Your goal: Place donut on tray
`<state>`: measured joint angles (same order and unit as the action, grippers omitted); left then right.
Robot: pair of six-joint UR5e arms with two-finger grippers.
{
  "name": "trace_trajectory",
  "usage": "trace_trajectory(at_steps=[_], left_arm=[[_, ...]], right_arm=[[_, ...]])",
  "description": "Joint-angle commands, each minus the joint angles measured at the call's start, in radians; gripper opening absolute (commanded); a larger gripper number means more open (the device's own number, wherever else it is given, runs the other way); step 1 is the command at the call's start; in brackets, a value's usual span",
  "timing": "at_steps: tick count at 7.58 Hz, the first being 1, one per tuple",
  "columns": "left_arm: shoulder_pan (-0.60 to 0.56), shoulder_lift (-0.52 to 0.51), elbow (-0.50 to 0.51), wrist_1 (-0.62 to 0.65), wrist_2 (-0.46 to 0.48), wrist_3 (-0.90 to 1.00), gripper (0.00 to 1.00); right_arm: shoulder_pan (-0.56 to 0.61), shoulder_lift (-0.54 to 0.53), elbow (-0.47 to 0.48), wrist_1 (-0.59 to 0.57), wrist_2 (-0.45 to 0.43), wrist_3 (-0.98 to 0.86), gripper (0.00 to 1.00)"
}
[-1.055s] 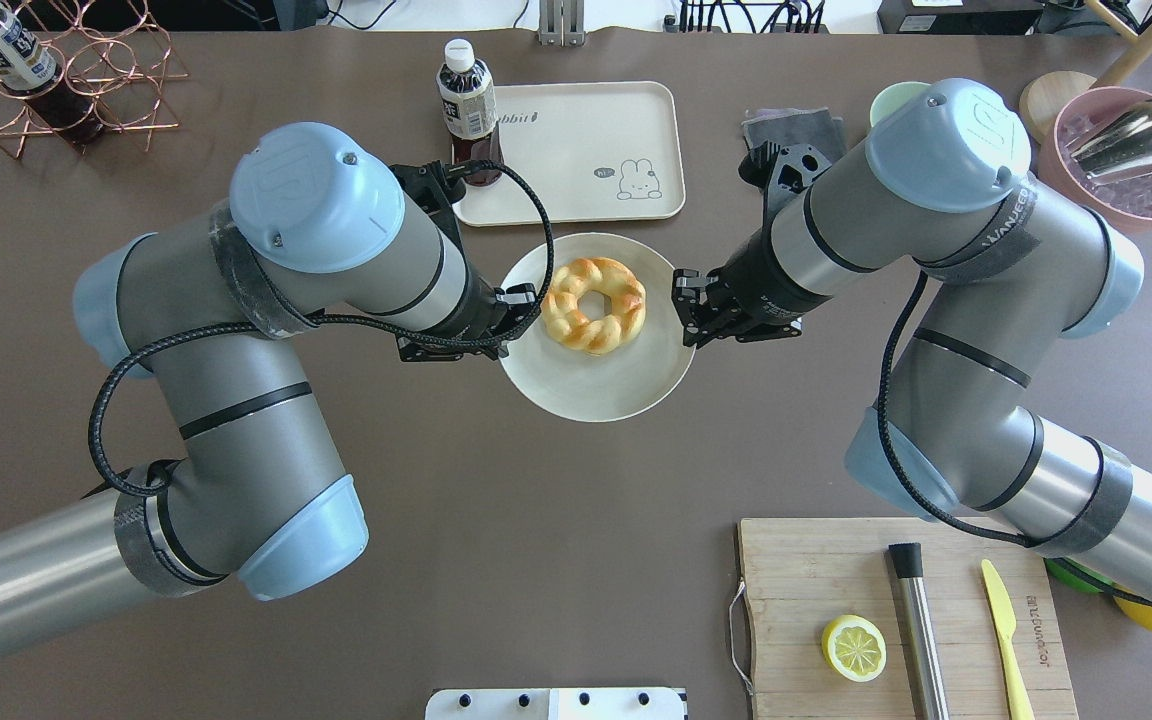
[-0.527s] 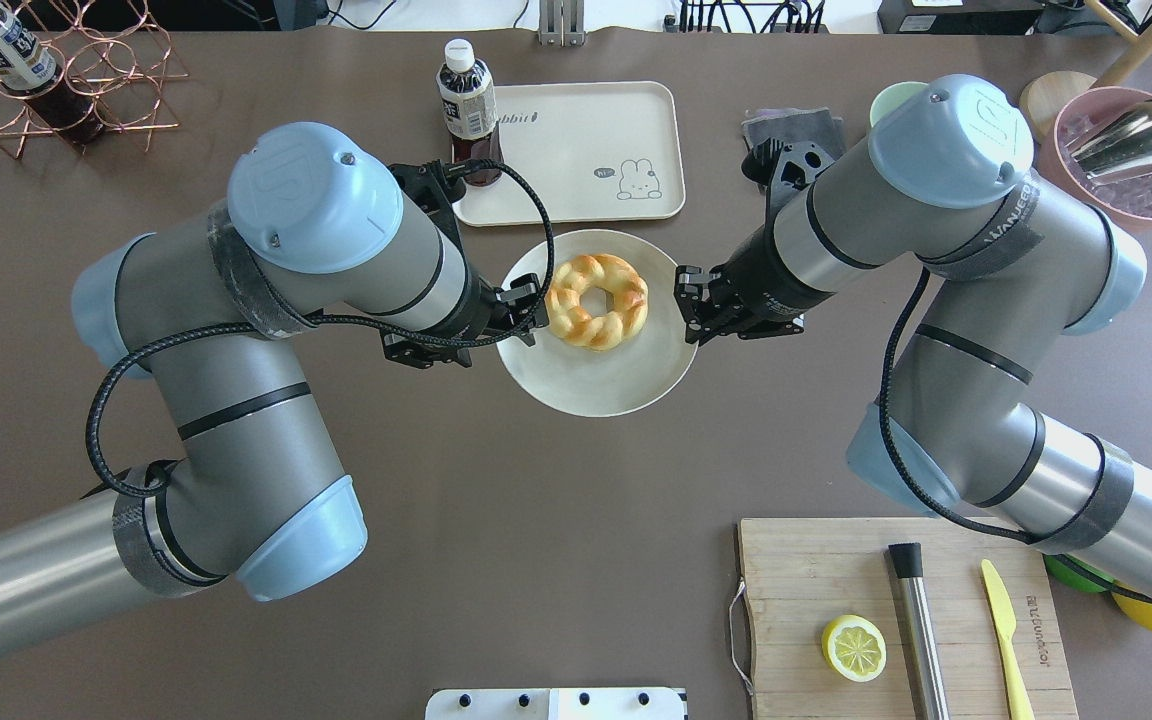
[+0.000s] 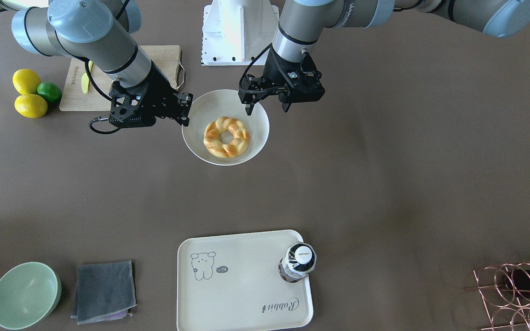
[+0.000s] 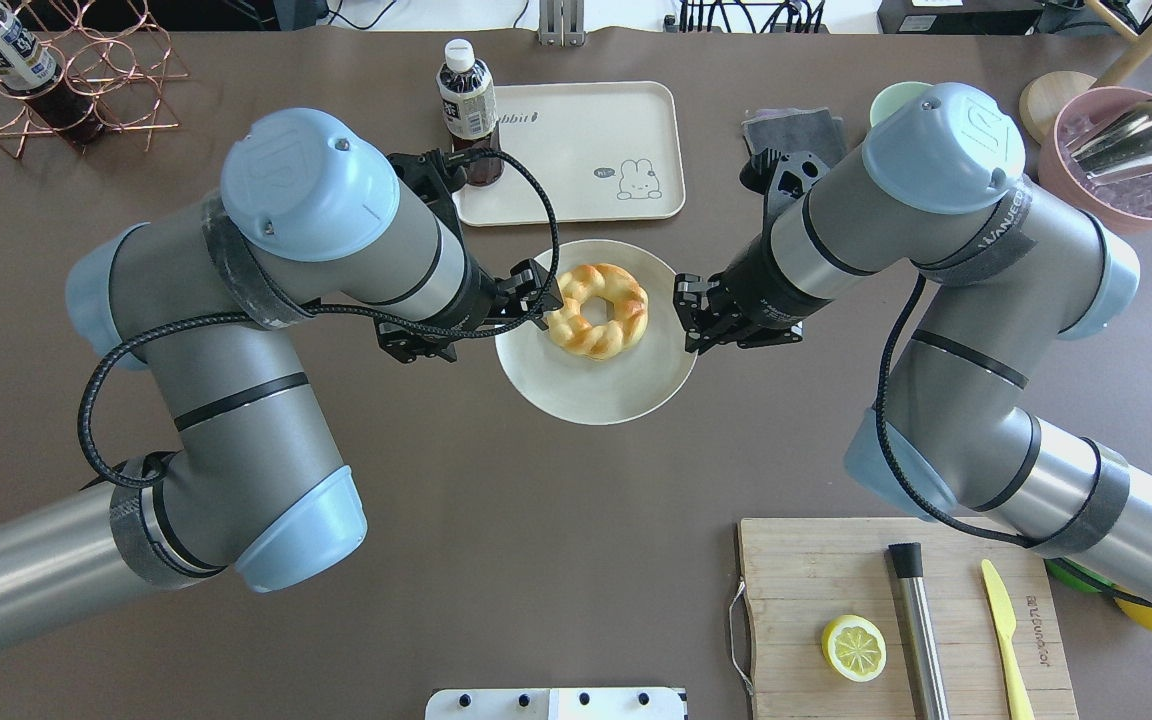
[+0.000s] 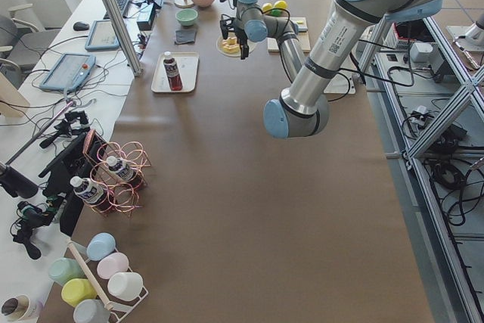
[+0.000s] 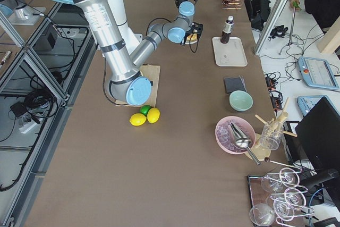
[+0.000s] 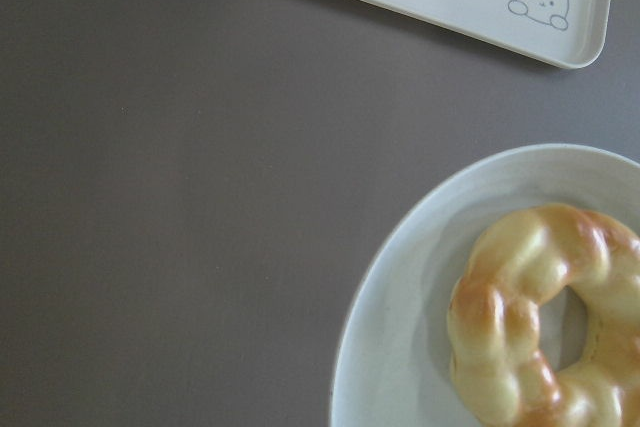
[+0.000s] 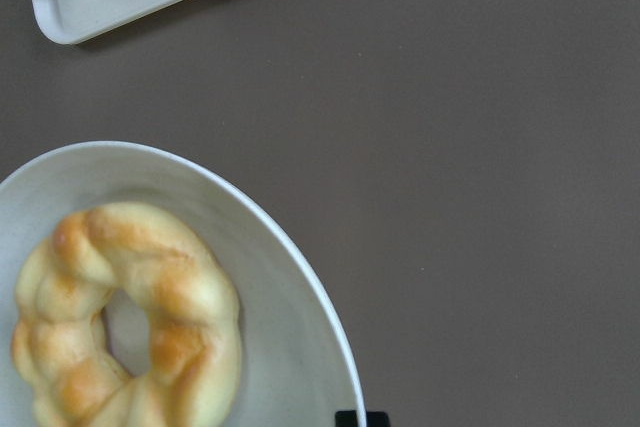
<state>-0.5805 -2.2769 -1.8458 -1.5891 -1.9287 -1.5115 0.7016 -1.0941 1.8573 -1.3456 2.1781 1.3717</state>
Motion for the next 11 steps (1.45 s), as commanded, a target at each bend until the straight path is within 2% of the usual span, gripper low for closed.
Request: trace_trajectory(at_steps=[1, 3, 5, 7, 8, 10, 11], left_arm=[[-0.103, -0.001, -0.001, 0.001, -0.112, 0.01, 0.98], [-0.256, 0.078, -0.036, 0.006, -0.246, 0.147, 0.98], [-0.324, 0.207, -0.091, 0.008, -0.254, 0.339, 0.98], [-0.343, 0.223, -0.092, 0.012, -0.26, 0.352, 0.98], [-0.378, 0.237, -0.086, 0.018, -0.32, 0.347, 0.98], [-0.479, 0.279, -0.085, 0.031, -0.384, 0.359, 0.98], [-0.493, 0.281, -0.087, 0.031, -0.401, 0.359, 0.98]], right_arm=[[-0.001, -0.03, 0.009, 0.011, 0.008, -0.002, 0.0], [0.051, -0.021, 0.013, 0.013, 0.055, -0.002, 0.0], [0.142, -0.013, 0.037, 0.008, 0.139, -0.009, 0.0], [0.148, 0.008, 0.014, 0.011, 0.047, 0.009, 0.0], [0.157, 0.038, -0.028, 0.011, 0.022, 0.117, 0.0], [0.194, 0.165, -0.201, 0.02, -0.01, 0.174, 0.0], [0.214, 0.184, -0.271, 0.09, -0.015, 0.267, 0.0]])
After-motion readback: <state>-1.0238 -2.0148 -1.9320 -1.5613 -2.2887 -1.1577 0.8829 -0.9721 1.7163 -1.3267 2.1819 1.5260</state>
